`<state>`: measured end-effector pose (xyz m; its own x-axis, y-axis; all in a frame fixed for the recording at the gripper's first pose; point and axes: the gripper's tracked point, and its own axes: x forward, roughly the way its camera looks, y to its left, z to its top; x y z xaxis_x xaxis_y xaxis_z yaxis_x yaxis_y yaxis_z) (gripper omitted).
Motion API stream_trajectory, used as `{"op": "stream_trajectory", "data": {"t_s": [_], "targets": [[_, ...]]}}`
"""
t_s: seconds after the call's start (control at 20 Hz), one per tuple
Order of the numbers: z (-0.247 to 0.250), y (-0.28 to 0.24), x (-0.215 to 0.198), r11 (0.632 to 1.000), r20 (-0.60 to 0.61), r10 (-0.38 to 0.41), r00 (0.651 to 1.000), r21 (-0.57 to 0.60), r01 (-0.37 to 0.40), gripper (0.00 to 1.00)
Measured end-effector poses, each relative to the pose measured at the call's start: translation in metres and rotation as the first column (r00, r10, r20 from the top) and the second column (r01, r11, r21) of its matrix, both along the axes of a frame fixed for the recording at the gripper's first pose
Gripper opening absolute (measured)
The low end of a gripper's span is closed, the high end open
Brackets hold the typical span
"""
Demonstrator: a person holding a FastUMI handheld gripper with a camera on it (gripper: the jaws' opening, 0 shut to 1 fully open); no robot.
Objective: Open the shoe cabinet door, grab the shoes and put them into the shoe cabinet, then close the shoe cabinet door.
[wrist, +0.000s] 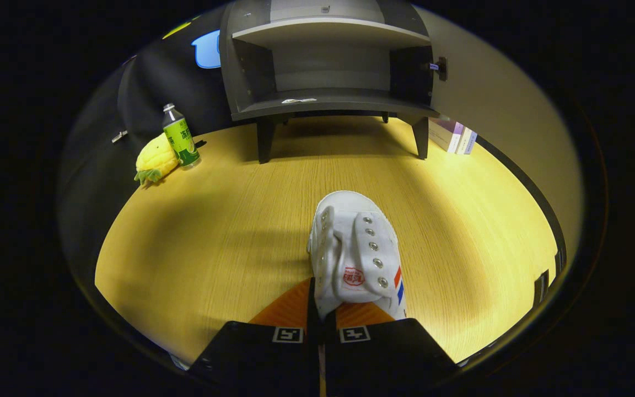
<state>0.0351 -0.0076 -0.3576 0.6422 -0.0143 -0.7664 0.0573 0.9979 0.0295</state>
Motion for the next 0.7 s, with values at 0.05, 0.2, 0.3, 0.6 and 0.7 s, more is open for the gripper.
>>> {"op": "stream_trajectory", "data": {"t_s": [0.05, 0.2, 0.3, 0.6, 0.7], "targets": [[-0.001, 0.0, 0.0, 1.0, -0.006, -0.002, 1.0, 0.0, 0.002, 0.09], [-0.001, 0.0, 0.002, 1.0, -0.007, -0.014, 1.0, 0.023, 0.014, 0.1], [-0.003, -0.001, 0.002, 1.0, -0.005, -0.015, 1.0, -0.003, 0.015, 0.09], [0.0, 0.002, 0.009, 0.999, 0.01, 0.026, 1.0, -0.038, -0.026, 0.05], [0.009, 0.002, 0.016, 0.998, 0.02, 0.039, 0.999, -0.04, -0.038, 0.05]]}}
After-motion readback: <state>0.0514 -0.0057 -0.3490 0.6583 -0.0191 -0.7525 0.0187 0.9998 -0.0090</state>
